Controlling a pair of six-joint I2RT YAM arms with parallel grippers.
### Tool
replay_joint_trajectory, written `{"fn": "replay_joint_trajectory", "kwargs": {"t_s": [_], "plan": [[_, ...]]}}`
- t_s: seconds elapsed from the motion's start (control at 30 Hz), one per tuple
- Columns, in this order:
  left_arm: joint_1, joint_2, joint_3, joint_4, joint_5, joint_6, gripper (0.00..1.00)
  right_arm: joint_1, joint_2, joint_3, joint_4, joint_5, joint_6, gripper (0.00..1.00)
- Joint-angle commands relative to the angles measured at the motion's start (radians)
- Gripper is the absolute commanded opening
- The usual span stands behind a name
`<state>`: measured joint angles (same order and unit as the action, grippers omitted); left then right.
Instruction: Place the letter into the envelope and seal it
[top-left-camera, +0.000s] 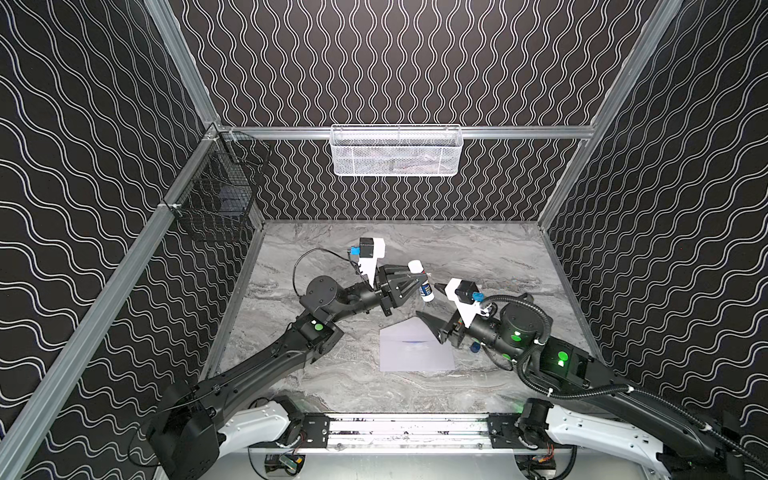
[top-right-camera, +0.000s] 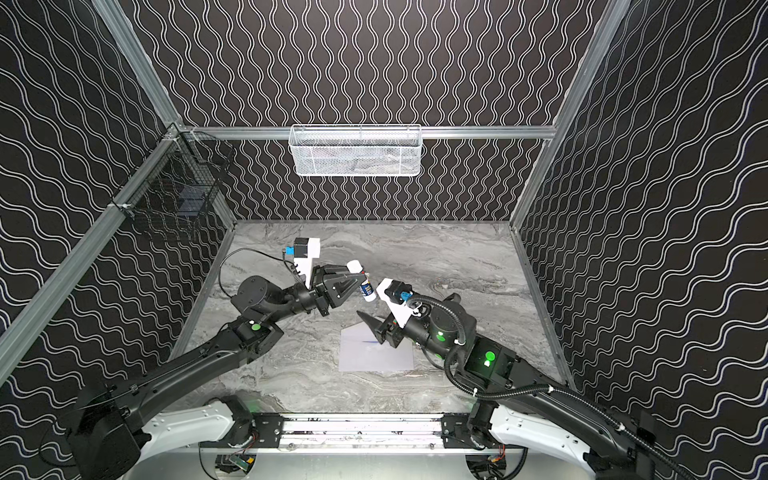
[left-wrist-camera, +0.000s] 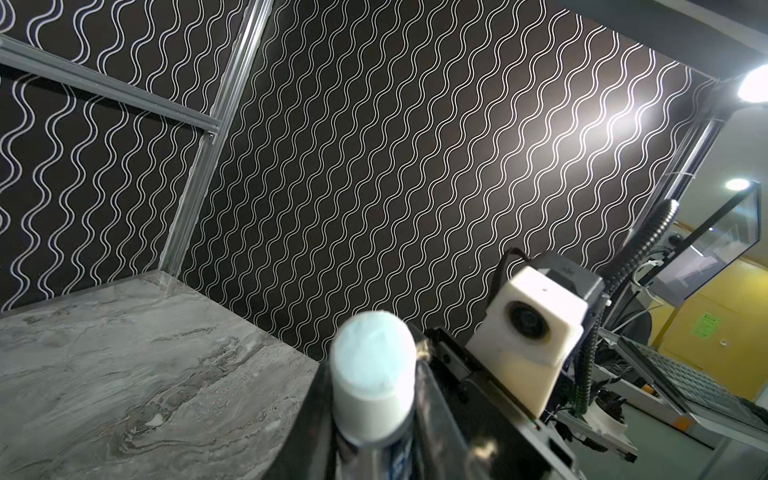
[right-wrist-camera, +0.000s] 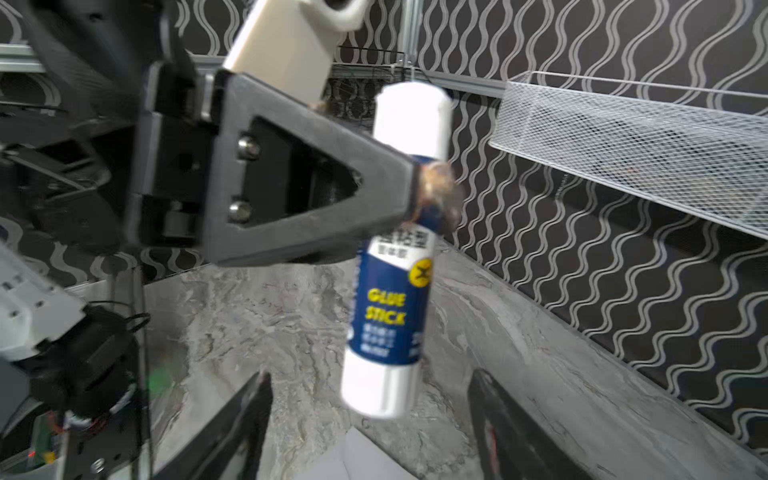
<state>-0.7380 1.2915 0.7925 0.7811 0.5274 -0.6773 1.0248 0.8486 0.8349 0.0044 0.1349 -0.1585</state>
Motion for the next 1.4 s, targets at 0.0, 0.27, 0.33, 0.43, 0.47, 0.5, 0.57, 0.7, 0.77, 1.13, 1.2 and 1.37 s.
{"fn": "replay_joint_trajectory", "kwargs": {"t_s": [0.0,0.27,0.33,0.43,0.47,0.5,0.57,0.7,0.77,1.13,1.2,1.37], "plan": [[0.001,-0.001,0.007,0.012,-0.013,0.001,0.00,0.008,0.022,0.010,0.083,0.070,0.000,0.64],[0.002,0.000,0.010,0.008,-0.003,0.004,0.00,0.056,0.067,0.014,0.123,0.082,0.005,0.34],[0.002,-0.004,0.010,0.003,-0.004,0.008,0.00,0.057,0.066,0.020,0.114,0.078,0.008,0.26],[0.002,-0.003,0.010,0.004,-0.001,0.009,0.00,0.057,0.067,0.026,0.109,0.059,0.014,0.17],[0.002,-0.001,0.010,0.006,0.001,0.008,0.00,0.056,0.069,0.032,0.101,0.047,0.017,0.15],[0.002,0.000,0.011,0.006,0.003,0.007,0.00,0.057,0.069,0.040,0.095,0.029,0.019,0.14],[0.001,0.000,0.010,0.004,0.008,0.007,0.00,0.056,0.074,0.057,0.074,-0.042,0.029,0.13],[0.001,-0.009,0.016,-0.025,0.016,0.017,0.00,0.055,0.103,0.132,-0.005,-0.280,0.073,0.16],[0.002,-0.016,0.012,-0.029,0.011,0.019,0.00,0.055,0.112,0.155,-0.039,-0.305,0.083,0.25],[0.002,-0.025,0.001,-0.003,-0.017,0.005,0.00,0.038,-0.049,0.012,0.023,-0.128,0.227,0.77],[0.000,-0.013,-0.002,0.044,-0.027,-0.024,0.00,0.039,-0.029,-0.016,0.095,-0.126,0.272,0.80],[-0.024,0.000,-0.002,0.088,-0.047,-0.042,0.00,0.031,-0.027,-0.095,0.275,-0.020,0.345,0.81]]}}
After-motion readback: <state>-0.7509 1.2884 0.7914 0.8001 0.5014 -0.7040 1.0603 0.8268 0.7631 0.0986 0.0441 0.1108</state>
